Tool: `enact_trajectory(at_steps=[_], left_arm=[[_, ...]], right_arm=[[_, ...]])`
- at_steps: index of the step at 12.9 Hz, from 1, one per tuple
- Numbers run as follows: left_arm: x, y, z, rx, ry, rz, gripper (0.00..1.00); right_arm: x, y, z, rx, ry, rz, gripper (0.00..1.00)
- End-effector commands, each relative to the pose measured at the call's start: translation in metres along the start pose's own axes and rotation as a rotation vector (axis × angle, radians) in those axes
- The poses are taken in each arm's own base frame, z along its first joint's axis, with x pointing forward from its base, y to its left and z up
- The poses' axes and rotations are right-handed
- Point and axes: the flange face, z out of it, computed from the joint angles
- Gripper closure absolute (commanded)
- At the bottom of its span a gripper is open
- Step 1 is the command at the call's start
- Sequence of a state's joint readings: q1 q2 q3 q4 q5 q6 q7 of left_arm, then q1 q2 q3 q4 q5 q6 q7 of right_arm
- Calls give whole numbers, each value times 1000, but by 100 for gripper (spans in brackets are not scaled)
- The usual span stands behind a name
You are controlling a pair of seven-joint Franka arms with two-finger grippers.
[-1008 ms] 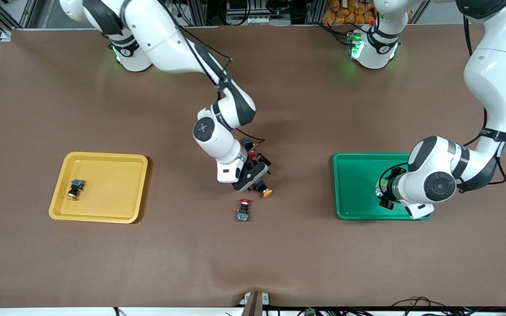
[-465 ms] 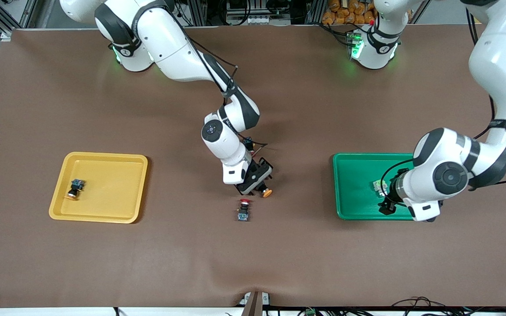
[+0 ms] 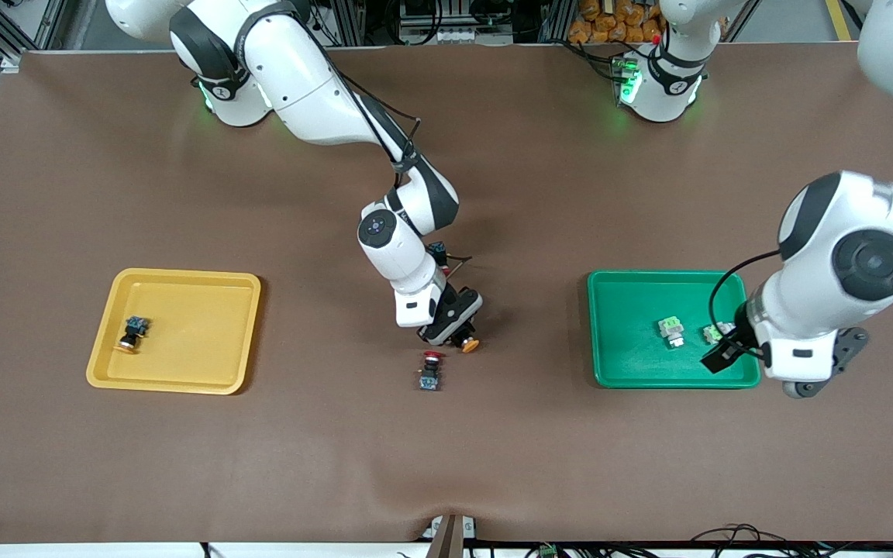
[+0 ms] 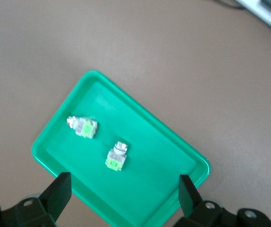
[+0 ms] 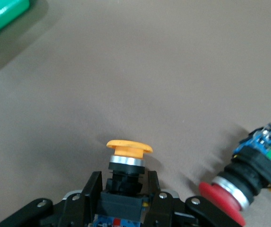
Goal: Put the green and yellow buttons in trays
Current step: 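Open the left gripper in the green tray while the right gripper lifts yellow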
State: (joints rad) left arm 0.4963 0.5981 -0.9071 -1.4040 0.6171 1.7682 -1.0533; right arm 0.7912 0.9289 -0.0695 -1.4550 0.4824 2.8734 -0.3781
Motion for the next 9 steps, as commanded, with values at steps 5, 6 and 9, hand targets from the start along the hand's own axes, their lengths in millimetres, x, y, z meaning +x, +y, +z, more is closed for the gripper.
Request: enact_trajectory(at_steps=[5, 6, 9], left_arm=[[25, -63, -81, 21, 71, 467, 0], [22, -65, -90, -1, 66, 467, 0], [1, -69, -139, -105, 53, 440, 0]], right_arm=[[49, 50, -100, -9, -74, 33, 100], [48, 62, -119, 3, -126, 52, 100], [11, 135, -186, 55, -293, 181, 100]])
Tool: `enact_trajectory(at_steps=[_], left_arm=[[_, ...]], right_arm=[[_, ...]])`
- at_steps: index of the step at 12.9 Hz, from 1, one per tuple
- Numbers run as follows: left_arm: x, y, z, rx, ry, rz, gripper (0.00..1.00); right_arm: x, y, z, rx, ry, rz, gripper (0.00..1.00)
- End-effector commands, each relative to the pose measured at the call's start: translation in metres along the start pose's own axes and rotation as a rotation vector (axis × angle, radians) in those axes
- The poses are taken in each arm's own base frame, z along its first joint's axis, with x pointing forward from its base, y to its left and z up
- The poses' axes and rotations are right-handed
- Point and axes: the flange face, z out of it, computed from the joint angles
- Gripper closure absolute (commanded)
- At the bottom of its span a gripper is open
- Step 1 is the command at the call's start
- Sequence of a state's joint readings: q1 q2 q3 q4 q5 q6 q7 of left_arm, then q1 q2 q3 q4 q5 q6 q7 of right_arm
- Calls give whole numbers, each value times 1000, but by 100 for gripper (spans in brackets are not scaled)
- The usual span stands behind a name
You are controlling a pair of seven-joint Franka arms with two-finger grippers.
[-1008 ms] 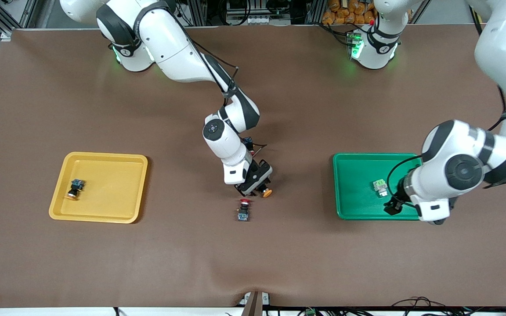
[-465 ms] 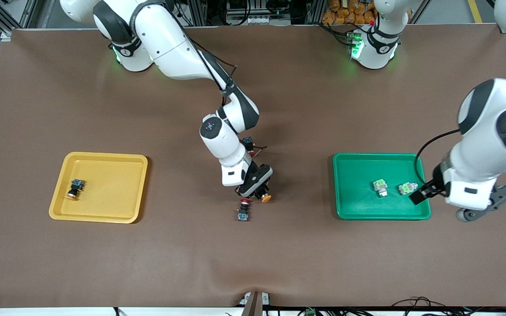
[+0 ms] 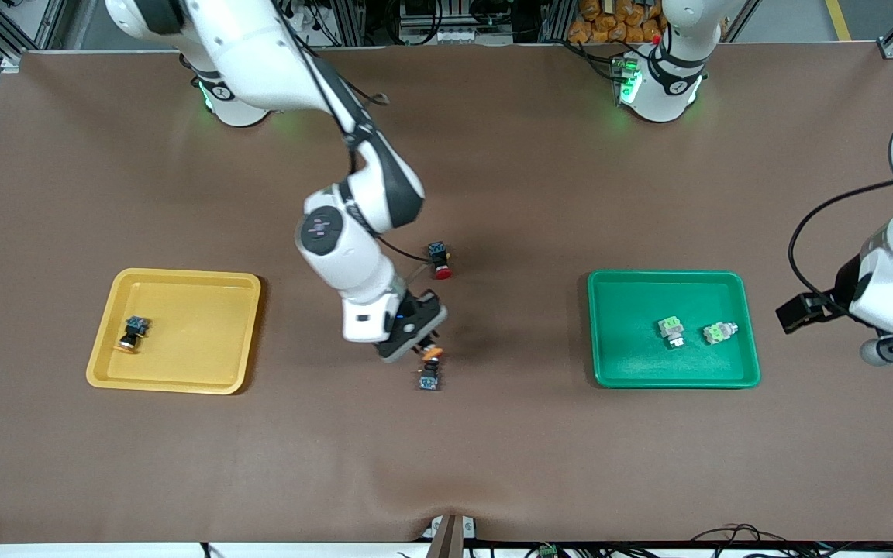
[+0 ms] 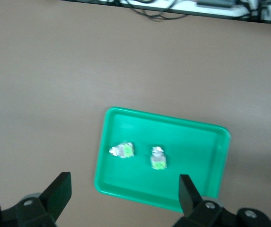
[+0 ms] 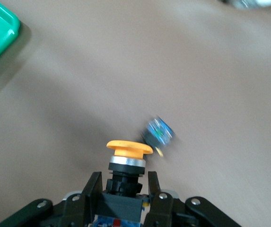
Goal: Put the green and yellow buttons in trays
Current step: 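Lower the yellow button into the yellow tray and open the right gripper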
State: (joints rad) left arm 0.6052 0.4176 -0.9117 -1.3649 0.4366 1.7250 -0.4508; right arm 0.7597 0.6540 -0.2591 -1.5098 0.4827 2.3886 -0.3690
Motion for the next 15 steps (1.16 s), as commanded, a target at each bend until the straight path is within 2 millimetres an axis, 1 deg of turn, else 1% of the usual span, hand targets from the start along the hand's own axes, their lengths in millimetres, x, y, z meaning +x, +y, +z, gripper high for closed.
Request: enact_trajectory(at_steps=[1, 2, 4, 5, 6, 8, 9, 10, 11, 12, 13, 14, 15], left_arm=[[-23, -3, -54, -36, 22, -23, 0], [-29, -2, -66, -46, 22, -24, 0], [-44, -15, -89, -69, -2, -25, 0], [-51, -22, -97, -72, -15, -32, 0], [-58, -23, -102, -65, -28, -36, 0], [-75, -22, -107, -31, -74, -25, 0], [-83, -20, -107, -20, -89, 3, 0], [-92, -24, -106, -15, -101, 42, 0], [-98, -25, -104, -36, -109, 56, 0], [-106, -28, -106, -47, -109, 51, 0], [-117, -27, -106, -44, -108, 57, 0], [-121, -30, -108, -42, -108, 54, 0], [-120, -33, -106, -42, -111, 48, 0]], right_arm=[[-56, 76, -53, 73, -157, 127, 100], [-70, 105, -67, 109, -214, 156, 100], [-103, 173, -96, 127, -285, 237, 100], [-118, 206, -111, 107, -298, 237, 100], [-132, 237, -125, 91, -290, 217, 100], [-171, 302, -147, 81, -273, 169, 100], [-188, 326, -155, 79, -263, 177, 100], [-196, 337, -162, 81, -256, 175, 94], [-195, 342, -171, 73, -242, 168, 46], [-192, 348, -184, 57, -222, 180, 0], [-183, 347, -201, 45, -201, 179, 0], [-180, 345, -212, 55, -205, 184, 0], [-181, 348, -226, 56, -210, 209, 0]])
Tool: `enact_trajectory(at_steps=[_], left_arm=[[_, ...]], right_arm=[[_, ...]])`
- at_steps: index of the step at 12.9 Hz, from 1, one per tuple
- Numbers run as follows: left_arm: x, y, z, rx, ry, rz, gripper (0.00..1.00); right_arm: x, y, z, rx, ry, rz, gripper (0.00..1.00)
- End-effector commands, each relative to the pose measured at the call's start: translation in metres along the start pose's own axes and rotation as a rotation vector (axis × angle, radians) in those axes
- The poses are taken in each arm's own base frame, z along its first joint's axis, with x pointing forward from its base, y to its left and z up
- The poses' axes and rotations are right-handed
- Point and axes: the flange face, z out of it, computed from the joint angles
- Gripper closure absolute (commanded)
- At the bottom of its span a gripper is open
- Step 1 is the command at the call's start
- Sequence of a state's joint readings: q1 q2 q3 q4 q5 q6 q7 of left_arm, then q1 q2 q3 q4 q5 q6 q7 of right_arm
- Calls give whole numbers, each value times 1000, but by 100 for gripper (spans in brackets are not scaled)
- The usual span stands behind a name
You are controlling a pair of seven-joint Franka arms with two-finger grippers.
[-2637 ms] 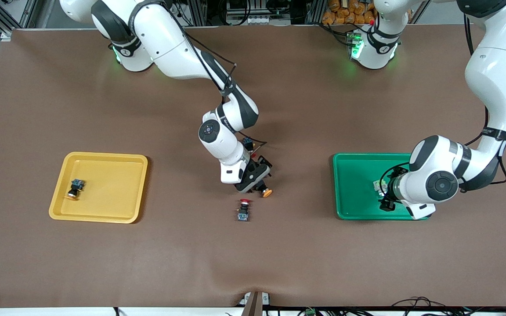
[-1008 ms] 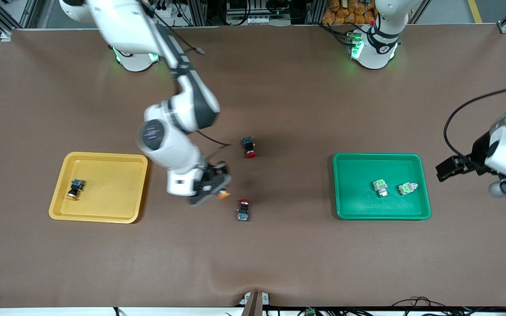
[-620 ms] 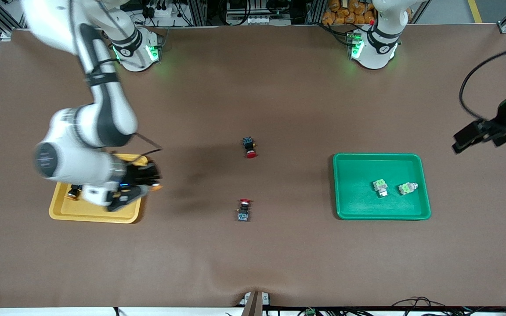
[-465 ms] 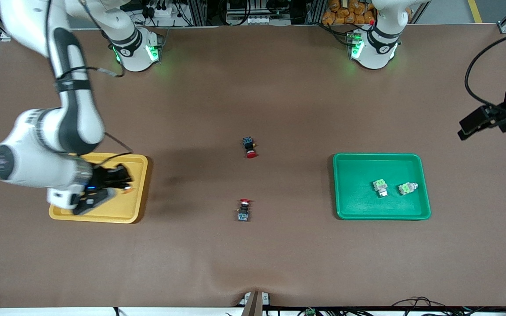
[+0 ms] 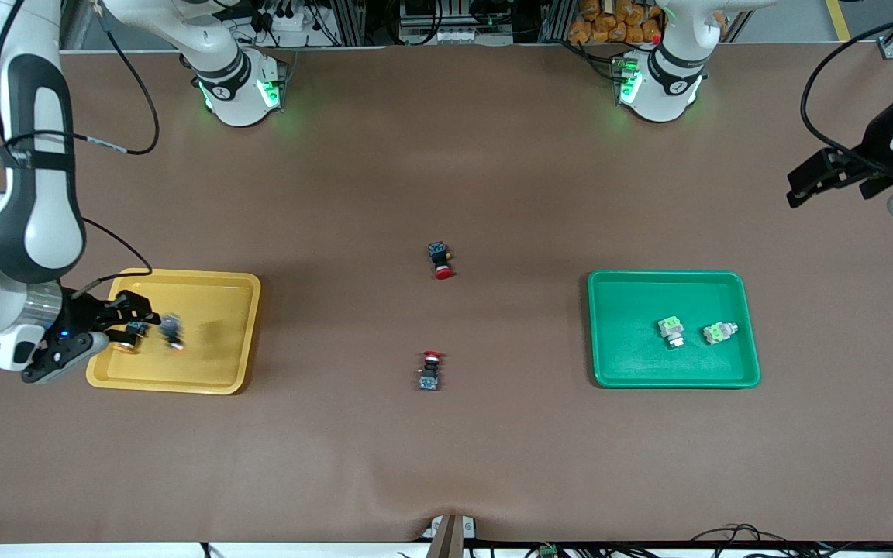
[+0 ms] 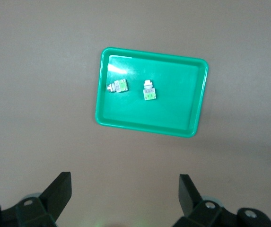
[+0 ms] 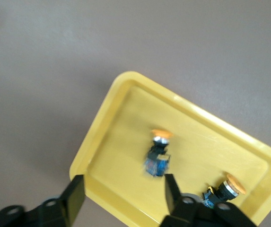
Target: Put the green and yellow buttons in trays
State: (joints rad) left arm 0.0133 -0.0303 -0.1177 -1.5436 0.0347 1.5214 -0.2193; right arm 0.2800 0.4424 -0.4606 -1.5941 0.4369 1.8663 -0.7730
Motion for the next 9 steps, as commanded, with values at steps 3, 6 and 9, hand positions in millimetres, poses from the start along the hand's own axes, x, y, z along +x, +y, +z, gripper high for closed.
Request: enact_trajectory(at_steps=[3, 6, 9], left_arm=[[-13, -5, 2, -12, 1, 34, 0], [-12, -7, 1, -15, -2, 67, 0], [-14, -1, 4, -12, -15, 81, 0]], right_arm=[[-21, 1, -79, -35, 30, 41, 0], [-44, -18, -144, -112, 55, 4, 0], [-67, -39, -193, -187, 85, 5, 0]])
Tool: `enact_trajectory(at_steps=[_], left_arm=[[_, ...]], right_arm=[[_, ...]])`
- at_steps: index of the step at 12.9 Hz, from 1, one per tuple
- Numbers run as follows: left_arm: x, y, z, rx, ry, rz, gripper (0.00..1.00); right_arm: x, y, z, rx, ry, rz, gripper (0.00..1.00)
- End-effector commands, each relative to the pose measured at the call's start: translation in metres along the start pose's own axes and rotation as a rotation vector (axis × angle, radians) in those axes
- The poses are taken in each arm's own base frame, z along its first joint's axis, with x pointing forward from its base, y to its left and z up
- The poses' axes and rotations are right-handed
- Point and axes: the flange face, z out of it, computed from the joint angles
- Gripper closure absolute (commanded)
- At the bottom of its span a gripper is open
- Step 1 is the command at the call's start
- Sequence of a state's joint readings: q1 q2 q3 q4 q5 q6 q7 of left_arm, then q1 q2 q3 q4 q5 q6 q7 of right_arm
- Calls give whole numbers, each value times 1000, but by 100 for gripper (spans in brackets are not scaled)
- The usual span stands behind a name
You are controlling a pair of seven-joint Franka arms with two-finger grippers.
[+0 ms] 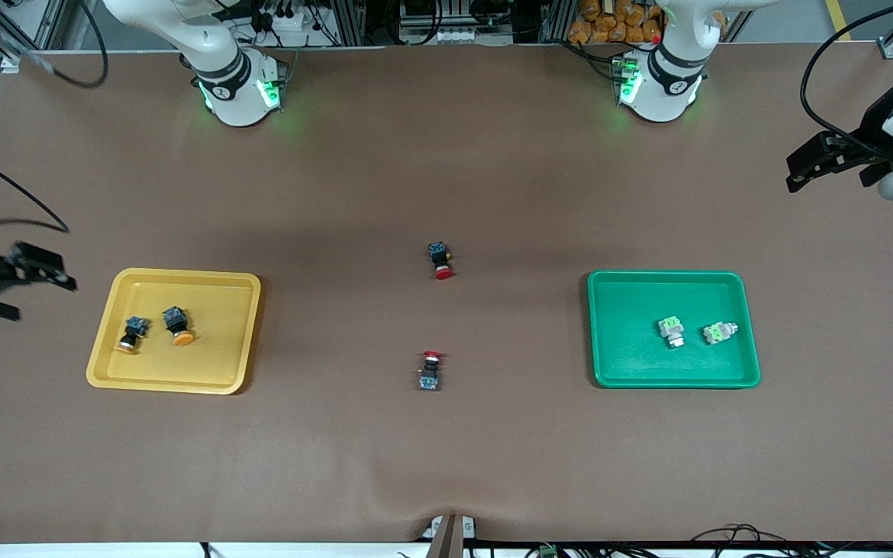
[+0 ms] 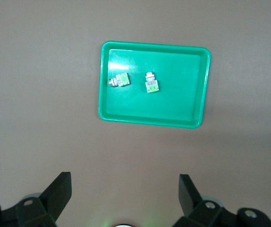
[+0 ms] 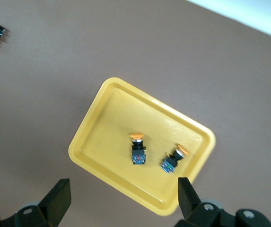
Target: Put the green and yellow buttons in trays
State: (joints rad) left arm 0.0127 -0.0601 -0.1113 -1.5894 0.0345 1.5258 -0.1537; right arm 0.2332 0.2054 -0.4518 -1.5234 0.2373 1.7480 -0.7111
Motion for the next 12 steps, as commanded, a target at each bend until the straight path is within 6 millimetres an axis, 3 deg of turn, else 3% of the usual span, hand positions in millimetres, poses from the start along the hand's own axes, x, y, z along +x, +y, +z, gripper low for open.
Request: enact_trajectory(at_steps=[1, 3, 5, 9, 12], left_arm=[[-5, 3, -1, -17, -4, 21, 0], [-6, 4, 0, -20, -7, 7, 0], [-6, 4, -1, -12, -4, 8, 0], [-12, 1, -10, -5, 3, -2, 0], [-18, -5, -17, -9, 9, -35, 0]], right_arm=[[-31, -21, -47, -53, 20, 25, 0], [-55, -38, -68, -63, 39, 75, 0], [-68, -57, -75, -80, 17, 162, 0], [-68, -85, -69, -80, -89, 350, 0], [-68, -91, -76, -78, -115, 385, 0]])
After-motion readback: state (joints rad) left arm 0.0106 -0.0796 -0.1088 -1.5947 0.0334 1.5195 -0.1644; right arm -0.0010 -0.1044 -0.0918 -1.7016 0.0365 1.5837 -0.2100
